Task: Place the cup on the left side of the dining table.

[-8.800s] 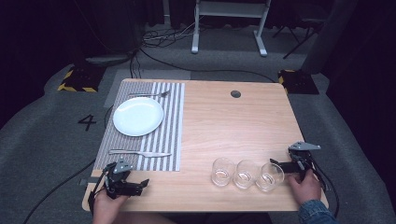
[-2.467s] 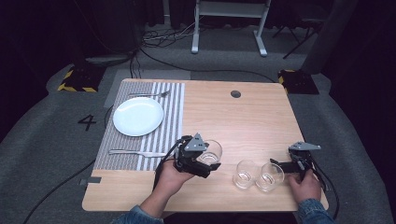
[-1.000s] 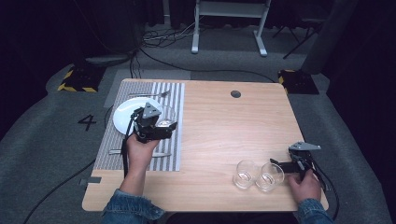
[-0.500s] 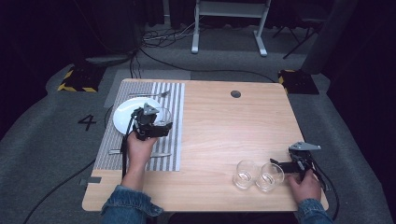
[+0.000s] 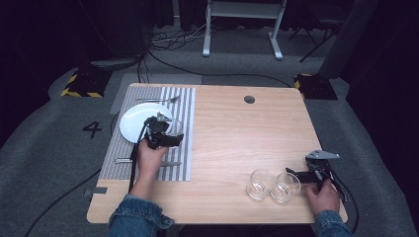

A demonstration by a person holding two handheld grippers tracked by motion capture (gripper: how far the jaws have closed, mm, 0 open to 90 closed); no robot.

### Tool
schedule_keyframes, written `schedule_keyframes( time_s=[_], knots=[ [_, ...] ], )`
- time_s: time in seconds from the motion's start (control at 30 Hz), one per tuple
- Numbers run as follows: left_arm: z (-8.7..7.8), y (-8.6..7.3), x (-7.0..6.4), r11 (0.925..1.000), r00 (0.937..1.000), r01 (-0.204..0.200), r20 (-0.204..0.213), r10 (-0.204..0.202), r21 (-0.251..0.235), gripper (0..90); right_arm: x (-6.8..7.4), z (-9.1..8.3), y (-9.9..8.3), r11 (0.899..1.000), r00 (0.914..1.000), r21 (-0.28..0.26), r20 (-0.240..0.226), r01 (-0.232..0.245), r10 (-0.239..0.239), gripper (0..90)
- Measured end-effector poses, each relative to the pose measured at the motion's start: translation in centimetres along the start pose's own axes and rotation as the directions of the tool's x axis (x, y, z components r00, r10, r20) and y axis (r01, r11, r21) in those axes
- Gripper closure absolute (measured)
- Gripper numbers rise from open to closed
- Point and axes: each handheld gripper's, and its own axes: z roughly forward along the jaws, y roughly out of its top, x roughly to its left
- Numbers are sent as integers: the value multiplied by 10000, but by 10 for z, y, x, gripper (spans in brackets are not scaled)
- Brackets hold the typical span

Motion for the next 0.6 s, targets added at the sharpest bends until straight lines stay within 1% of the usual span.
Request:
schedule_keyframes(
  time_s=[0.03, 0.13, 0.17, 0.23, 0.27, 0.53, 0.57, 0.6],
  knots=[
    [1, 0, 1, 9999, 10000, -61, -2, 61, 83, 204, 0, 0, 0, 10000, 10000, -1, 1, -4, 4, 6],
    [4, -1, 1, 9998, 10000, -31, 46, 30, 206, 204, 0, 0, 0, 10000, 10000, -2, 0, -1, 1, 6],
    [4, -1, 2, 9996, 9999, -81, 90, 79, 275, 204, 0, 0, 0, 10000, 10000, -2, -1, -3, 3, 7],
    [6, -2, 2, 9992, 9997, 29, 238, -39, 401, 204, 0, 0, 0, 10000, 10000, -3, -1, 0, 0, 7],
    [6, -2, 3, 9989, 9997, -50, 223, 40, 465, 204, 0, 0, 0, 10000, 10000, -2, -1, -2, 2, 7],
    [10, -5, 2, 9965, 9999, -154, 67, 149, 825, 204, 0, 0, 0, 10000, 10000, -1, -1, -3, 3, 7],
    [9, -5, 1, 9960, 9999, -151, 24, 149, 877, 203, 0, 0, 0, 10000, 10000, -1, -2, -2, 2, 7],
    [9, -5, 0, 9947, 9997, -239, -80, 248, 995, 203, 0, 0, 0, 10000, 10000, -1, -2, -2, 2, 6]
  ],
)
